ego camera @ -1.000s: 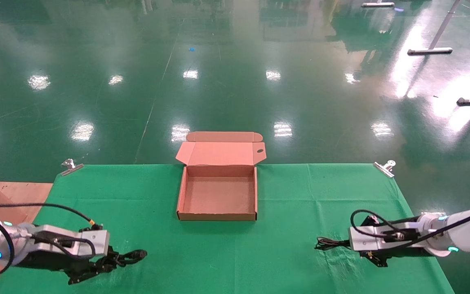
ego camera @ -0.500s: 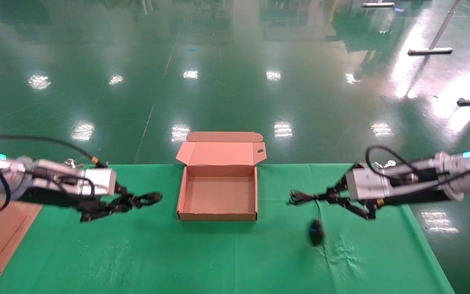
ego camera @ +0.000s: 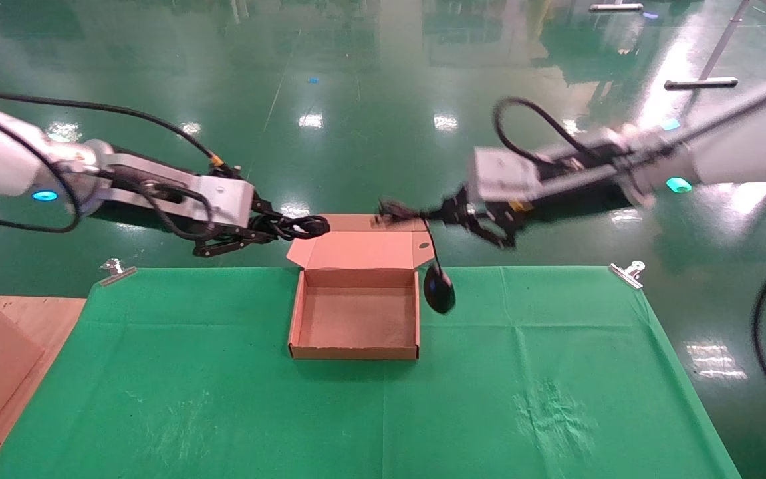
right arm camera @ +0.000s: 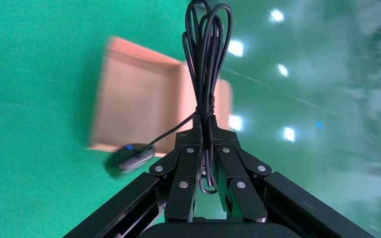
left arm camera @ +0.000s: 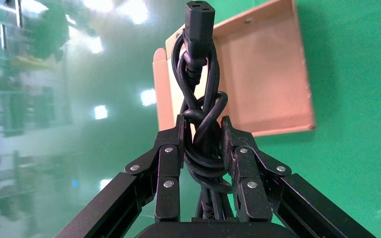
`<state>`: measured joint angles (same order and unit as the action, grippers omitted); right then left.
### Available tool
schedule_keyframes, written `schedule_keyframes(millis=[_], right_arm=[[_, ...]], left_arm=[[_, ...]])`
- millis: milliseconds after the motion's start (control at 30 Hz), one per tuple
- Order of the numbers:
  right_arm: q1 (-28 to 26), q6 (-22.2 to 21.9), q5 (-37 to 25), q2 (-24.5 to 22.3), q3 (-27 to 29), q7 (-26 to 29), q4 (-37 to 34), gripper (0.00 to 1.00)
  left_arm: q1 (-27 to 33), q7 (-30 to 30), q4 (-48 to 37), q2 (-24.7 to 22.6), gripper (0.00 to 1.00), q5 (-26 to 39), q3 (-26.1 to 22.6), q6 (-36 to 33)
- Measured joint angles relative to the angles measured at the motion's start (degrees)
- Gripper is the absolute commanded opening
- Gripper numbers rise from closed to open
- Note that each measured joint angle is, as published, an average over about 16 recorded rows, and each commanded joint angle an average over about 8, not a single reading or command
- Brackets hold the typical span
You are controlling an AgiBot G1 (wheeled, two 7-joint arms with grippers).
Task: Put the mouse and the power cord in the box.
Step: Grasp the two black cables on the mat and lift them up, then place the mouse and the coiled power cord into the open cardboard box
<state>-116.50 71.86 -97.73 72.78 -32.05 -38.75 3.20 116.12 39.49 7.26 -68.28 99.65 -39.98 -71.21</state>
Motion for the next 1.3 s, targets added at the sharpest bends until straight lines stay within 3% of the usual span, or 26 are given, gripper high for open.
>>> schedule_keyframes(millis=[300,567,867,1133,1300], right_arm=[[0.01,-11.37,-0.64,4.11,-0.54,1.8,0.71,0.0],[0.58,-13.27,-0.73,4.1,-1.0,2.43,1.32,0.0],[-0.54,-8.63,-0.44,1.73,-1.11,1.93,0.13,0.0],[-1.75,1.07,0.8,-1.4,-0.39,-0.06,-1.08,0.0],[-2.1,6.61,1.59,-3.08,0.1,-1.58,-1.56,0.0]], left_arm=[[0.33,4.09,-2.14,-2.94,0.0,-1.12,0.93,6.38],[-1.92,6.94,-3.65,-4.75,0.0,-3.23,2.49,12.9],[-10.49,15.56,-1.73,-7.14,0.0,-10.45,7.41,19.91],[-20.73,27.46,2.12,-9.05,0.0,-18.77,12.22,25.69],[-26.07,33.73,4.8,-9.86,0.0,-22.34,12.63,29.13]])
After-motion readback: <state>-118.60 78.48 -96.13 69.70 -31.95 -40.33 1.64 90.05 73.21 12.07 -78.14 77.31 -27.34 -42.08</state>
